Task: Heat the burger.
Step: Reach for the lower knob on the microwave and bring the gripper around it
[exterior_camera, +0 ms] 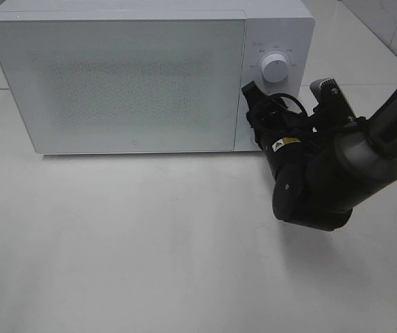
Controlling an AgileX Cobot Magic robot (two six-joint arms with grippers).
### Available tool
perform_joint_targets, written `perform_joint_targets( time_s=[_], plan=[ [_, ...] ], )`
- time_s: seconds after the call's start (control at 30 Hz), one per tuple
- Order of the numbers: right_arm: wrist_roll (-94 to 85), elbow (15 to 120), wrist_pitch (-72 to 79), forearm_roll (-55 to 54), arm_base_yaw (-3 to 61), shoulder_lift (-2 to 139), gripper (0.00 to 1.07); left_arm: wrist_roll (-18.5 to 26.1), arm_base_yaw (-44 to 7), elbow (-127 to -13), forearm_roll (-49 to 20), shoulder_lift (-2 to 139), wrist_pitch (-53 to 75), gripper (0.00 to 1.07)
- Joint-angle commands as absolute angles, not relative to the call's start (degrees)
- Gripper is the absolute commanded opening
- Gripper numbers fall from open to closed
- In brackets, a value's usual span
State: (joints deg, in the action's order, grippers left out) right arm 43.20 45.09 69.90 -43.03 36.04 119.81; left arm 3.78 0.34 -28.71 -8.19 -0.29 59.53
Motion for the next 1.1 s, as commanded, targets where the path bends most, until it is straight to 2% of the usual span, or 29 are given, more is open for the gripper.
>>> perform_joint_targets(
  time_s=[0.03, 1.1],
  plan=[
    [50.6, 46.1, 77.6, -38.0, 36.0, 119.6, 0.03, 3.7, 0.4, -28.4, -8.7, -1.8, 59.4, 1.03],
    [75.6, 46.1, 77.6, -40.3, 36.0, 119.6, 0.02, 3.7, 0.4, -28.4, -8.7, -1.8, 59.4, 1.03]
  ],
)
